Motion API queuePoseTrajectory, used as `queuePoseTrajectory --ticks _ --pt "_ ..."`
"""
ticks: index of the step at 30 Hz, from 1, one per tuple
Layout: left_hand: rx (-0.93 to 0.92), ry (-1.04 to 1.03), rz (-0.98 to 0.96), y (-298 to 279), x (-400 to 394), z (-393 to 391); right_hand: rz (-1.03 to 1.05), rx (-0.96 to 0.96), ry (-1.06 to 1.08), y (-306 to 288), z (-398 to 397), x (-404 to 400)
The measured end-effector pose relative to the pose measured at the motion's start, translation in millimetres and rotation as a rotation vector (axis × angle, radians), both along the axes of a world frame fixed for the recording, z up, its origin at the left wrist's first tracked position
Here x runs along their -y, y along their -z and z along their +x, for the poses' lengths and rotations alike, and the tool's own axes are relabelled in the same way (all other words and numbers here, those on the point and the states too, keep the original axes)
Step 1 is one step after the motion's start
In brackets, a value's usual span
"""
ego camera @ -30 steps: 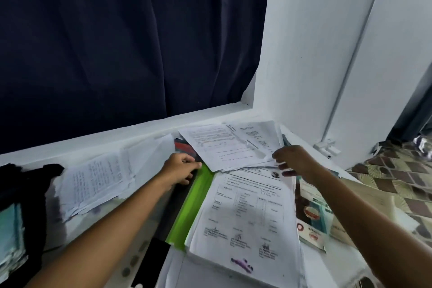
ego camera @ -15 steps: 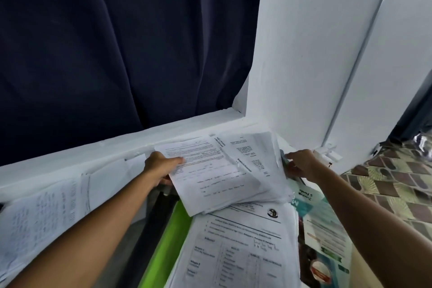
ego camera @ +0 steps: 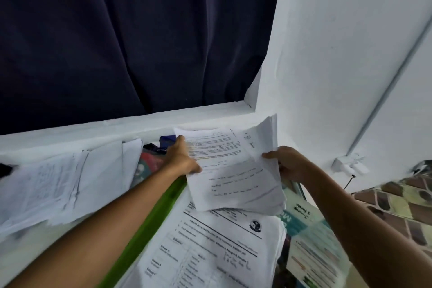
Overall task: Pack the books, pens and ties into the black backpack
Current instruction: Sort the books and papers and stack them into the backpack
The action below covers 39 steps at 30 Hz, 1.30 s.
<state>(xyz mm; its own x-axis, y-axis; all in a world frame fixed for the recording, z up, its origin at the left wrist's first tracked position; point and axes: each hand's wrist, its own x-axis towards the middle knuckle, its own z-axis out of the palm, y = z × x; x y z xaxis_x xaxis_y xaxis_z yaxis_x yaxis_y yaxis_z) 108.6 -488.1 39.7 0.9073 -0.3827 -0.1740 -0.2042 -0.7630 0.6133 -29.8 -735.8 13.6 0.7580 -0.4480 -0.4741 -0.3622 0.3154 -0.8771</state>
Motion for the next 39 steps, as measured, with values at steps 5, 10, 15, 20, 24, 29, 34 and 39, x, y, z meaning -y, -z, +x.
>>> queuePoseTrajectory --ticks 5,10,15,20,24,29,34,39 --pt "-0.025 0.124 -0.007 4.1 11.2 -11.1 0.091 -0.003 -0.087 8.2 -4.1 0.1" --pt "-0.030 0.220 -0.021 13.4 10.5 -6.3 0.039 -0.028 -0.178 22.4 -0.1 13.1" --pt "-0.072 0.153 -0.131 20.4 11.0 -2.9 0.015 -0.035 -0.125 7.3 -12.8 -3.5" --pt "-0.144 -0.027 -0.351 23.4 12.0 -2.0 0.022 0.025 -0.087 8.4 -26.0 -1.4" --pt "-0.316 -0.133 -0.601 17.2 13.5 -4.6 0.066 0.133 -0.093 8.9 -36.5 -1.5" --pt "-0.707 -0.065 -0.855 -6.0 10.3 -9.6 0.030 0.258 -0.130 0.1 -40.2 -9.9" --pt "-0.605 0.016 -0.964 -40.3 -11.3 -1.1 -0.077 0.350 -0.239 -42.2 -34.3 -24.0" --pt "-0.433 0.065 -1.070 -80.2 -42.7 -5.2 -0.113 0.464 -0.385 -95.4 -18.7 -55.0"
